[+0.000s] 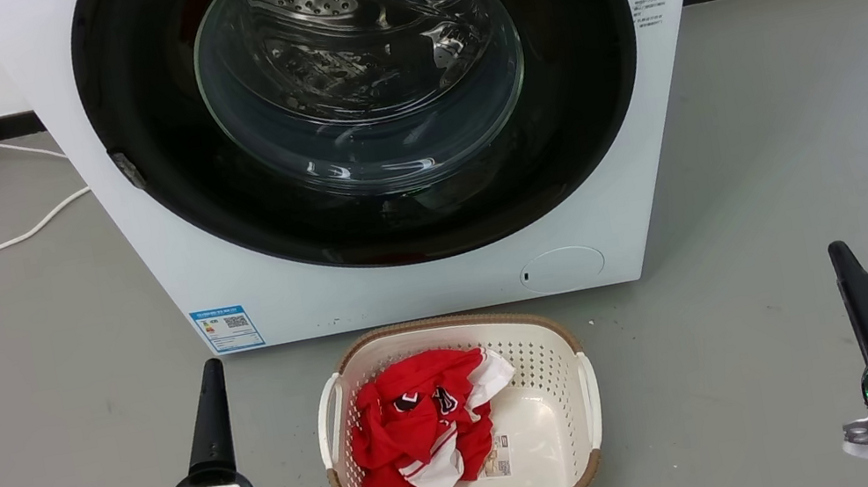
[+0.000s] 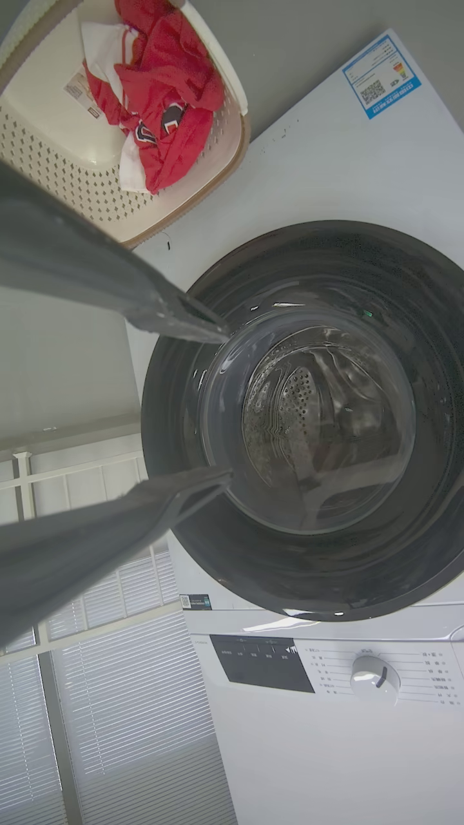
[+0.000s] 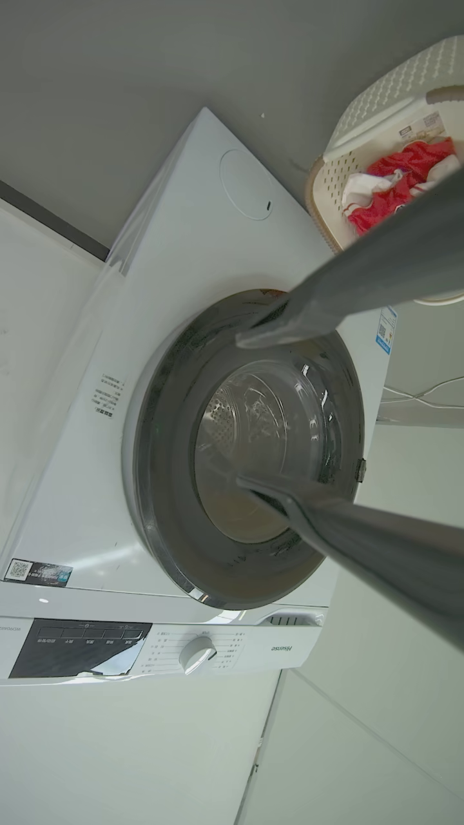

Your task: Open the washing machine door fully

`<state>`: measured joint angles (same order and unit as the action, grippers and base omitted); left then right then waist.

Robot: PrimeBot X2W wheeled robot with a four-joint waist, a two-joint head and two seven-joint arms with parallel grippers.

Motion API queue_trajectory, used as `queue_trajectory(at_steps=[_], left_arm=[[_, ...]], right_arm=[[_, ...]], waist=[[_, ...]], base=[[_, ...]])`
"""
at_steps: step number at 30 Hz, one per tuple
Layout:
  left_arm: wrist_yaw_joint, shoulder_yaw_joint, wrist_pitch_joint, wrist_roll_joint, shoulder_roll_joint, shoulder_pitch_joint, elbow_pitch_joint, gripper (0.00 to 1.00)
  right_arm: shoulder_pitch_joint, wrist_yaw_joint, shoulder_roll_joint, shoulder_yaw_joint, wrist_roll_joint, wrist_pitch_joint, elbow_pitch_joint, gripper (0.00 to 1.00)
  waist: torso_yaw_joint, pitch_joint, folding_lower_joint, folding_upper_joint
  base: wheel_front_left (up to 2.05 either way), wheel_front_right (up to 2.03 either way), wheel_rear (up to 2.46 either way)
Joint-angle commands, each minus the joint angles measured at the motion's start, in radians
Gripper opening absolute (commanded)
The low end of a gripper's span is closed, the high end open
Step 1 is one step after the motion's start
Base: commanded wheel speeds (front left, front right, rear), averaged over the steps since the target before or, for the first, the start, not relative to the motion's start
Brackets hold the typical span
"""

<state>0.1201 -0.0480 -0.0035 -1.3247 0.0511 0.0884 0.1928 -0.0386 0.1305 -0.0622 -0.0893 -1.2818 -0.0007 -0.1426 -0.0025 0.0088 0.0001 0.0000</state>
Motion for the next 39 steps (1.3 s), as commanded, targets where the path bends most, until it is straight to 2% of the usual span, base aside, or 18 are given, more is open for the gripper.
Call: queue_trajectory(at_steps=[1,22,39], left_arm=[[-0.007,0.005,-0.012,0.05,0.004,0.031,-0.028,1.0],[-0.084,0.09,-0.085,0.452,0.002,0.027,-0.071,1.0],[-0.119,0.13,-0.135,0.676,0.002,0.024,-0.072,1.0]], right_arm=[[-0.005,0.0,-0.009,0.002,0.061,-0.012,0.032,1.0],[0.036,0.0,-0.009,0.028,0.499,-0.087,0.085,1.0],[0.061,0.0,0.0,0.04,0.735,-0.122,0.106,1.0]], waist=[[0.0,0.0,-0.0001,0.0],[0.004,0.0,-0.0001,0.0],[0.007,-0.002,-0.0001,0.0]], base=[[0.0,0.0,0.0],[0.0,0.0,0.0],[0.0,0.0,0.0]])
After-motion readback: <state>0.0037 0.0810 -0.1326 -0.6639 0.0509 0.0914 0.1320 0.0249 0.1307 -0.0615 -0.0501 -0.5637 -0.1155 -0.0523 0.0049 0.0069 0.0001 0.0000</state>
